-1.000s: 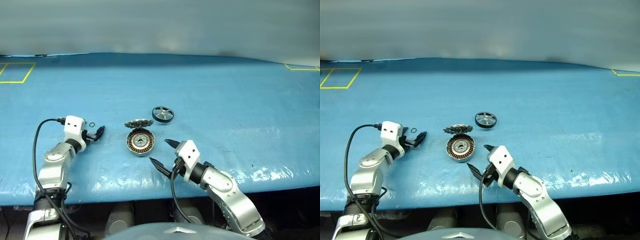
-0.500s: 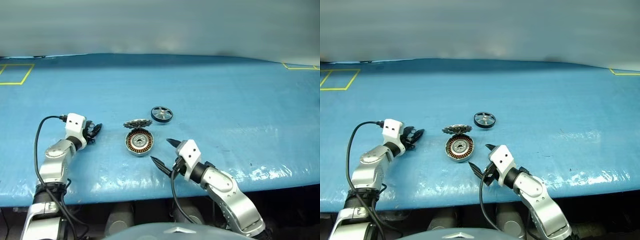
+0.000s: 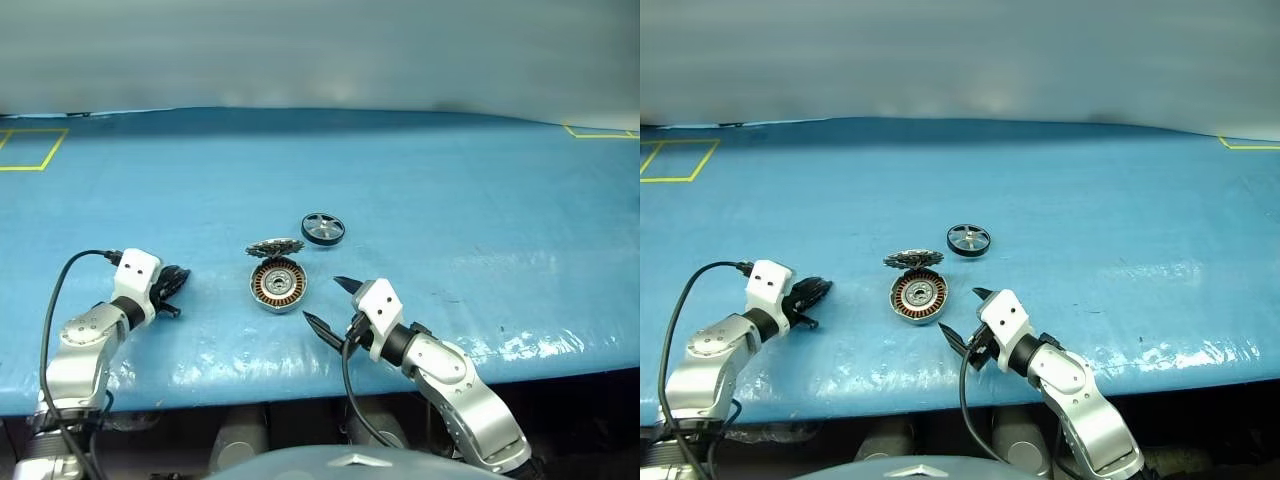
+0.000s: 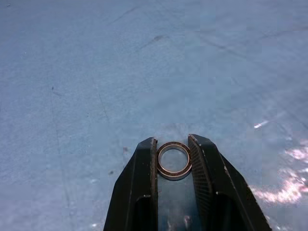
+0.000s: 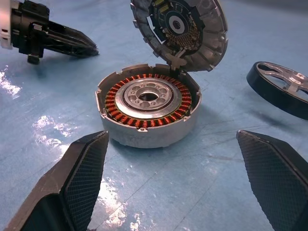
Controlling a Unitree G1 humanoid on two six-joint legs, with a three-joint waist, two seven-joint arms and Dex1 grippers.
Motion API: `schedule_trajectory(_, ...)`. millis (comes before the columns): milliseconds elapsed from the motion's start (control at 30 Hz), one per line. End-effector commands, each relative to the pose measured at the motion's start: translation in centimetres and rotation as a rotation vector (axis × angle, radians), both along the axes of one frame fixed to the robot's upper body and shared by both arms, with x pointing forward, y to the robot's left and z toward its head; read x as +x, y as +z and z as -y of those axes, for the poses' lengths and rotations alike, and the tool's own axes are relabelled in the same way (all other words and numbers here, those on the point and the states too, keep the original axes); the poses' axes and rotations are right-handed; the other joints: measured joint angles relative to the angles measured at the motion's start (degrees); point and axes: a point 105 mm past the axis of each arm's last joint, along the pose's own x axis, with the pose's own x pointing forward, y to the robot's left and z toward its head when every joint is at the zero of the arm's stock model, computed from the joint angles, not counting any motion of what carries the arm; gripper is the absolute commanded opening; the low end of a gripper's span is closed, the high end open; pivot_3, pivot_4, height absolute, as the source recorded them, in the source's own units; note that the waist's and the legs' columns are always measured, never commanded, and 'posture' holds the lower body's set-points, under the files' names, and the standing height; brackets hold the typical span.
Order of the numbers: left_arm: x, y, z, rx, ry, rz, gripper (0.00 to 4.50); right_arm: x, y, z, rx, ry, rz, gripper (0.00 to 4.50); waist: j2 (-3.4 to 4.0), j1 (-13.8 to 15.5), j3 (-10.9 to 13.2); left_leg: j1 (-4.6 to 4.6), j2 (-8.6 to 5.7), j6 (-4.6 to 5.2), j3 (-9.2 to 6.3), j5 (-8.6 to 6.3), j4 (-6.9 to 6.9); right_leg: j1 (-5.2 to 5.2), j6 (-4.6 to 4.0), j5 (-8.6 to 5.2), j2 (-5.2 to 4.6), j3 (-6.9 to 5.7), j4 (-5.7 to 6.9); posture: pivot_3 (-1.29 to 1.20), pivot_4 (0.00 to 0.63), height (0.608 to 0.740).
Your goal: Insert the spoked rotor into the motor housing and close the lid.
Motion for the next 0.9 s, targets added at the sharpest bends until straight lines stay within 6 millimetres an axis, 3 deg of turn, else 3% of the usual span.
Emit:
schedule_trajectory(33,-0.4,2.1,3.2,-0.004,-0.169,0.027,0.64,0.1,0.7,-0.3,0.019,0.016,0.026,4.5,-0.13,0.3,0.1,-0.04,0.0,0.0,-0.01,0.0,0.0,-0.03,0.0,0.0,0.0,-0.01,0.0,0.0,0.15,0.74)
schedule_trajectory(433,-1.6,6.0,11.3,-0.114,-0.581,-0.001,0.64,0.1,0.9,-0.7,0.029,0.03,0.036,4.5,-0.23,0.2,0.2,-0.16,0.01,0.0,-0.02,0.0,-0.02,-0.12,0.0,0.0,0.02,-0.03,-0.03,0.0,0.15,0.74)
schedule_trajectory(633,-2.3,5.8,13.5,-0.12,-0.713,-0.054,0.64,-0.3,1.1,-0.7,0.038,0.044,0.053,4.5,-0.22,0.2,0.3,-0.16,0.01,-0.01,-0.01,0.0,-0.03,-0.12,-0.01,-0.01,0.02,-0.03,-0.04,0.0,0.15,0.74)
schedule_trajectory(900,-0.9,4.7,15.0,-0.072,-0.69,-0.013,0.64,0.0,1.1,-0.3,0.032,0.009,0.063,4.5,-0.22,0.2,0.3,-0.17,0.0,0.0,-0.02,0.0,-0.02,-0.11,0.0,0.0,0.03,-0.02,-0.05,0.0,0.15,0.74)
